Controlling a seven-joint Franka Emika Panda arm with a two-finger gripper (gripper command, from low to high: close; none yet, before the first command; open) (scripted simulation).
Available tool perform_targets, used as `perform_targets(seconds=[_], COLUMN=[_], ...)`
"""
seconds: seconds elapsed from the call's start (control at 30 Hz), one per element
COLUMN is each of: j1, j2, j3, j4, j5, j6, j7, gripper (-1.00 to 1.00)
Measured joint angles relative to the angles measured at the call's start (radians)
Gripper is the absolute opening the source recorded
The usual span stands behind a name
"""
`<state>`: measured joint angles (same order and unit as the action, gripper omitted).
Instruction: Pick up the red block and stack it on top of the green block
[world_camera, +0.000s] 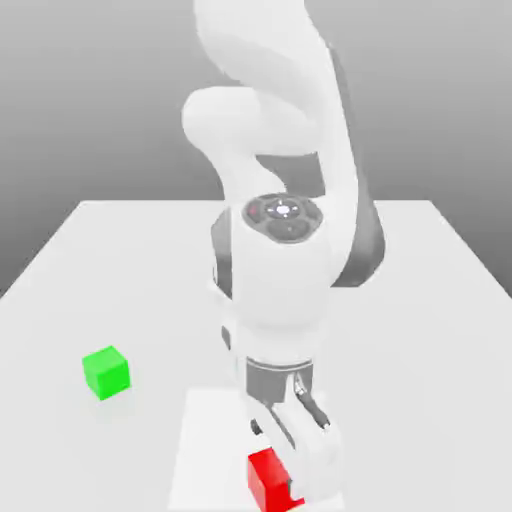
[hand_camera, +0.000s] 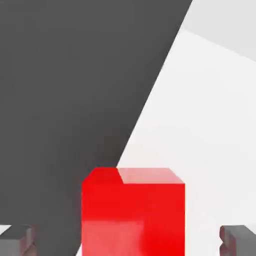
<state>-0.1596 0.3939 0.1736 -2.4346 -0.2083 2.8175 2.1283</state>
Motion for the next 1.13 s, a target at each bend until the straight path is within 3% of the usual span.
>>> perform_targets(seconds=[0.2, 0.4, 0.53, 0.67, 0.8, 1.03, 1.07, 1.13], j1=[0.004, -0.041, -0.150, -0.355, -0.446, -0.464, -0.464, -0.463], j2=[0.011, -0.160, -0.288, -0.418, -0.550, -0.364, -0.340, -0.340], j3=[-0.005, 0.047, -0.038, -0.124, -0.208, -0.232, -0.229, -0.229], j4=[0.002, -0.033, -0.145, -0.270, -0.396, -0.417, -0.416, -0.416], j5=[-0.006, 0.088, 0.133, 0.162, 0.182, 0.212, 0.220, 0.220], j6=[0.012, -0.123, -0.142, -0.146, -0.144, 0.065, 0.088, 0.088], j7=[0.005, -0.066, -0.128, -0.181, -0.229, -0.258, -0.263, -0.263], gripper=[-1.00, -1.00, -1.00, -1.00, -1.00, -1.00, 1.00, 1.00])
